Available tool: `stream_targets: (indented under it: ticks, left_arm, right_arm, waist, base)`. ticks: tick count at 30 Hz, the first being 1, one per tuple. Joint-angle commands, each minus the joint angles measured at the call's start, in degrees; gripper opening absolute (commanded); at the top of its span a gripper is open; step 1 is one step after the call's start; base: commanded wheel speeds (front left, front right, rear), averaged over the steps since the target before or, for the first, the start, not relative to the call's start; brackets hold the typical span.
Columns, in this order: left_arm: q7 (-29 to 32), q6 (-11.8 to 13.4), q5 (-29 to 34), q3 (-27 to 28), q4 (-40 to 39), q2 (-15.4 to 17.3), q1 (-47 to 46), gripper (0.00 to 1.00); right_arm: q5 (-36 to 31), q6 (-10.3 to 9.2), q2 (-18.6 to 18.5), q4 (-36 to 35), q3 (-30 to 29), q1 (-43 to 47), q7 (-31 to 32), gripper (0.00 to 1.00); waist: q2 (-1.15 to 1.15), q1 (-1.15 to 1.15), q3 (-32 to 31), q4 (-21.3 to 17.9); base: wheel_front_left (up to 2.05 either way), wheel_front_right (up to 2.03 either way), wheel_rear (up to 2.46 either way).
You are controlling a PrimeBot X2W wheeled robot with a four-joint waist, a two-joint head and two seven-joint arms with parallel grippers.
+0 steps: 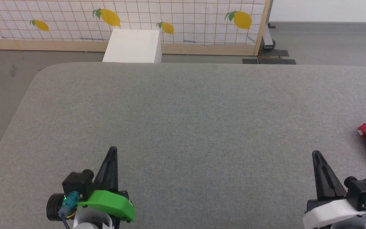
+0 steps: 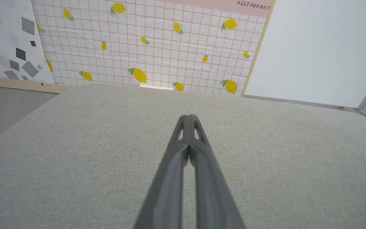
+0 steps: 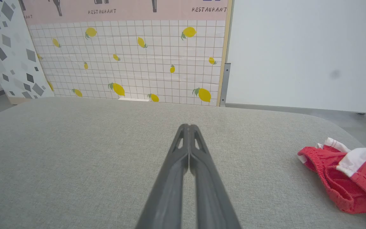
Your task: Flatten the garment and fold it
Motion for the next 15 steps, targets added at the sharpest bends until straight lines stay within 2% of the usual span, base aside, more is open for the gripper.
stream_targets:
  ticks: [1, 15]
  left_arm:
    - [0.2, 0.4, 0.9, 0.3, -0.3, -0.1, 0.2, 0.0]
    - [1.9, 0.9, 2.7, 1.0, -1.1, -0.1, 0.3, 0.0]
  right_arm:
    - [-0.5, -0.03, 0.1, -0.4, 0.3, -1.0, 0.3, 0.0]
    - [-0.8, -0.04, 0.1, -0.6, 1.1, -1.7, 2.0, 0.0]
  waist:
    - [0.0, 0.0, 0.0, 0.0]
    - [0.0, 0.0, 0.0, 0.1]
  base:
    - [0.0, 0.0, 0.0]
    - [0.0, 0.0, 0.0]
